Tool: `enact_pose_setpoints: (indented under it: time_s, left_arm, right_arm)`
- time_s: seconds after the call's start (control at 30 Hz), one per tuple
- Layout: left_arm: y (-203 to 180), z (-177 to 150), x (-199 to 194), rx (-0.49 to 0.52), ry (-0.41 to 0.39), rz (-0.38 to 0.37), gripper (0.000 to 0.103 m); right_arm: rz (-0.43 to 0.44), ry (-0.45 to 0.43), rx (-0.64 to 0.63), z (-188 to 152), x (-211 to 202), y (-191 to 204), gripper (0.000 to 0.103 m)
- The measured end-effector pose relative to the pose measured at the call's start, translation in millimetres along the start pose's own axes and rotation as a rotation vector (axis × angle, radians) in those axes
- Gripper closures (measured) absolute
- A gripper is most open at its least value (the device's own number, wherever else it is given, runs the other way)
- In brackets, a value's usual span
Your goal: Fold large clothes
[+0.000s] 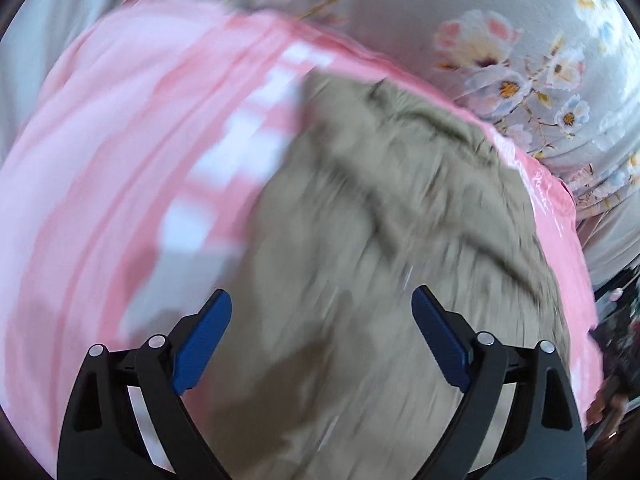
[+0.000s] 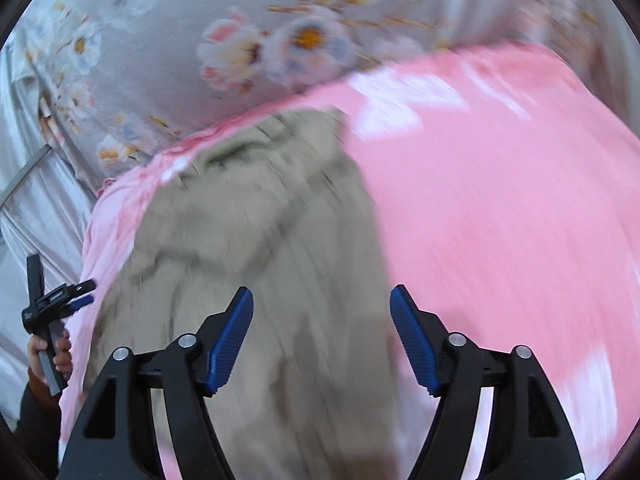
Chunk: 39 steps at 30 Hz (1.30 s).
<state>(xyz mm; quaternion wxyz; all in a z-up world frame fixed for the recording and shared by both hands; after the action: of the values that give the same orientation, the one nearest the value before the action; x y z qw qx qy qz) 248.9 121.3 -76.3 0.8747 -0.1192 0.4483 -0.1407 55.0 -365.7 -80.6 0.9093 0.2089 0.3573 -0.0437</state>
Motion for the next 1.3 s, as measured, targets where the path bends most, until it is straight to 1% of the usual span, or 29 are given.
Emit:
enact_pose_setpoints:
  time_s: [0.07, 0.1, 0.17, 0.2, 0.3, 0.37, 0.43, 0.47, 0.5, 0.57, 0.6, 0.63, 0.67, 0.7, 0.73, 0.77, 0.83, 0.93, 1.0, 1.1, 1.2, 1.3]
  left_arm:
    - [23.5, -29.9, -14.4, -0.083, 0.019, -0.026, 0.014]
    - [33.5, -44.5, -18.9, -0.123, 0.029, -0.034, 0.014]
    - [42.4, -64.2, -22.1, -0.164, 0.04, -0.047, 0.014]
    - [45.5, -72.6, -23.5, -0.184, 0.041, -0.052, 0.014]
    - [47.7, -88.7, -27.7, -0.246, 0.032, -0.123, 0.014]
    - [50.7, -92.3, -30.5, -0.28, 0.012, -0.132, 0.015]
    - [49.5, -94.7, -31.3, -0.294, 0.005, -0.139, 0.019]
    - [49.1, -96.7, -31.2, -0.303, 0.004, -0.142, 0.026]
    - [49.0, -98.5, -30.8, -0.308, 0.008, -0.14, 0.031]
    - [49.8, -101.4, -31.5, -0.308, 0.014, -0.134, 0.05]
    - [48.8, -103.2, -31.3, -0.304, 0.026, -0.13, 0.058]
    - [47.9, -104.7, -31.0, -0.306, 0.036, -0.136, 0.074]
    - [46.3, -106.7, -31.2, -0.311, 0.048, -0.155, 0.084]
    - [43.8, -107.3, -33.7, -0.31, 0.046, -0.169, 0.093]
    - [40.7, -107.3, -38.0, -0.302, 0.038, -0.178, 0.095]
    - [37.8, -106.4, -41.8, -0.294, 0.028, -0.175, 0.098]
    - [32.1, -105.1, -55.9, -0.275, -0.003, -0.179, 0.1]
    - [23.4, -102.5, -86.0, -0.249, -0.051, -0.21, 0.101]
    - [16.9, -104.7, -114.0, -0.222, -0.089, -0.226, 0.102]
    - [11.2, -115.2, -166.4, -0.187, -0.163, -0.258, 0.102]
    - [7.7, -128.2, -224.6, -0.182, -0.231, -0.291, 0.102]
    - [4.2, -136.4, -283.0, -0.168, -0.311, -0.311, 0.102]
  right_arm:
    - [-0.035, 0.014, 0.065, -39.6, -26.2, -21.3, 0.032]
    - [-0.027, 0.027, 0.093, -51.0, -31.2, -27.4, 0.032]
    - [0.003, 0.033, 0.161, -78.2, -38.4, -33.5, 0.032]
    - [0.015, 0.03, 0.182, -87.1, -40.4, -33.5, 0.032]
    - [0.091, 0.028, 0.238, -103.5, -36.2, -26.3, 0.032]
    - [0.1, 0.032, 0.259, -114.0, -34.4, -24.5, 0.032]
    - [0.108, 0.044, 0.276, -117.8, -24.9, -16.9, 0.032]
    - [0.118, 0.049, 0.286, -119.4, -20.9, -13.2, 0.032]
    - [0.127, 0.044, 0.287, -119.9, -17.8, -9.2, 0.032]
    - [0.116, 0.025, 0.279, -119.0, -14.8, -5.3, 0.033]
    - [0.113, 0.018, 0.281, -118.1, -11.1, -2.9, 0.041]
    - [0.109, 0.018, 0.289, -118.1, -8.7, -1.5, 0.057]
    - [0.107, 0.024, 0.299, -118.0, -5.1, 0.2, 0.066]
    - [0.108, 0.033, 0.304, -117.8, -2.1, 1.7, 0.089]
    - [0.104, 0.033, 0.308, -116.9, -1.6, 1.4, 0.094]
    - [0.104, 0.017, 0.311, -115.7, -4.7, 2.1, 0.095]
    - [0.105, -0.021, 0.288, -113.0, -16.9, 6.0, 0.098]
    - [0.103, -0.084, 0.219, -108.6, -46.2, 17.2, 0.099]
    - [0.118, -0.122, 0.181, -107.7, -72.0, 24.2, 0.099]
    - [0.132, -0.18, 0.123, -112.2, -112.2, 33.7, 0.1]
    - [0.156, -0.246, 0.066, -119.6, -164.7, 46.3, 0.1]
    - [0.172, -0.345, -0.025, -122.6, -227.2, 64.6, 0.1]
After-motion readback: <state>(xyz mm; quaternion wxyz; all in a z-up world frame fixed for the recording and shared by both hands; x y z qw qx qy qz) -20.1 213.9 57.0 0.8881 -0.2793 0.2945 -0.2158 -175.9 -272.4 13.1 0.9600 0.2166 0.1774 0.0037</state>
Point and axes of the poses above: each gripper's, at about its wrist camera, not at the fingertips, and x roughly the way its jaws point, y to its left, z to its top, the point moved 5 cm from there along x, roughly the way its jaws point, and after that the axes turned 3 degrees about -y, right-handed, at the moved point
